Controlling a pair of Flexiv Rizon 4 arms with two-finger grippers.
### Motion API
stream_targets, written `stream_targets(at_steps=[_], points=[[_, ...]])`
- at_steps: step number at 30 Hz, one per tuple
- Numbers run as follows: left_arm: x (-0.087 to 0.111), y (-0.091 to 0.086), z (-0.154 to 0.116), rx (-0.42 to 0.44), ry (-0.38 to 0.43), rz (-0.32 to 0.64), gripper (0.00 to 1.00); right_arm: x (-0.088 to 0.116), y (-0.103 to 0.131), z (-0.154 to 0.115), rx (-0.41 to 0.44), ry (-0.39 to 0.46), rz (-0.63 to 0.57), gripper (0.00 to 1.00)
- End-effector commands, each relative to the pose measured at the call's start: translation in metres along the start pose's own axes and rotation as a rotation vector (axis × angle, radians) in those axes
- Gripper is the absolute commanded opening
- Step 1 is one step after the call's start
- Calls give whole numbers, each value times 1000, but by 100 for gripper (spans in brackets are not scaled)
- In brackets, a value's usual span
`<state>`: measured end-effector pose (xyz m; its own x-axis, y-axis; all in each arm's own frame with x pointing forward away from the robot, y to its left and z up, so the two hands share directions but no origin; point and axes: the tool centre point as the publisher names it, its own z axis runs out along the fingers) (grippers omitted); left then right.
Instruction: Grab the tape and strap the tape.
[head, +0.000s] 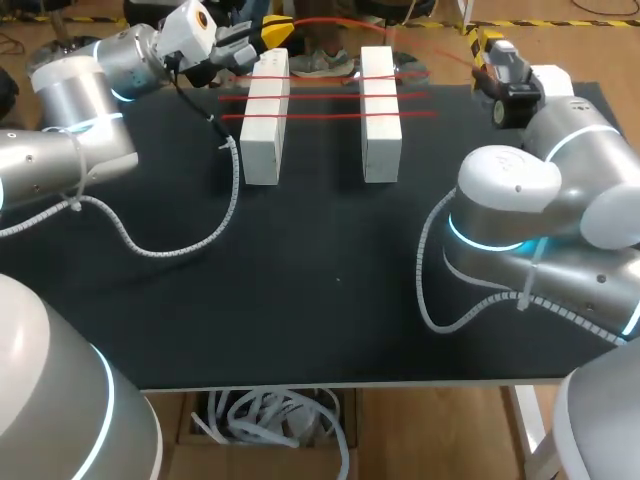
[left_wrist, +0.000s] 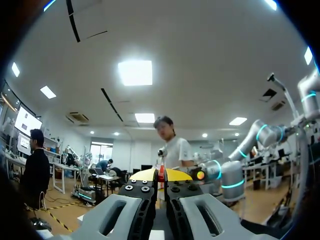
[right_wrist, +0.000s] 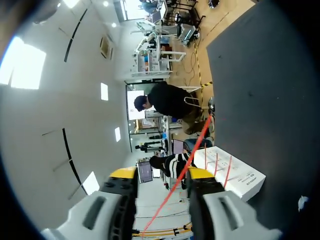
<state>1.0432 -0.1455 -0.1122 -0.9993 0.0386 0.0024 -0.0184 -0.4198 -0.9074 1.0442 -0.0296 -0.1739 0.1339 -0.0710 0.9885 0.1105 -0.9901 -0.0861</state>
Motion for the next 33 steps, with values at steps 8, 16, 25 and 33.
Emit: stream_targets(at_steps=[8,16,25,33], points=[[-1,1,0,2,2,1,0,2,6,-6,10,-8,-24,0],[-1,1,0,2,2,1,0,2,8,-7,12,-11,-41,19],[-1,1,0,2,2,1,0,1,10,-8,19,-2,-54,13],[-1,1,0,2,2,1,0,1,11,-9,22,-1,-61,7]])
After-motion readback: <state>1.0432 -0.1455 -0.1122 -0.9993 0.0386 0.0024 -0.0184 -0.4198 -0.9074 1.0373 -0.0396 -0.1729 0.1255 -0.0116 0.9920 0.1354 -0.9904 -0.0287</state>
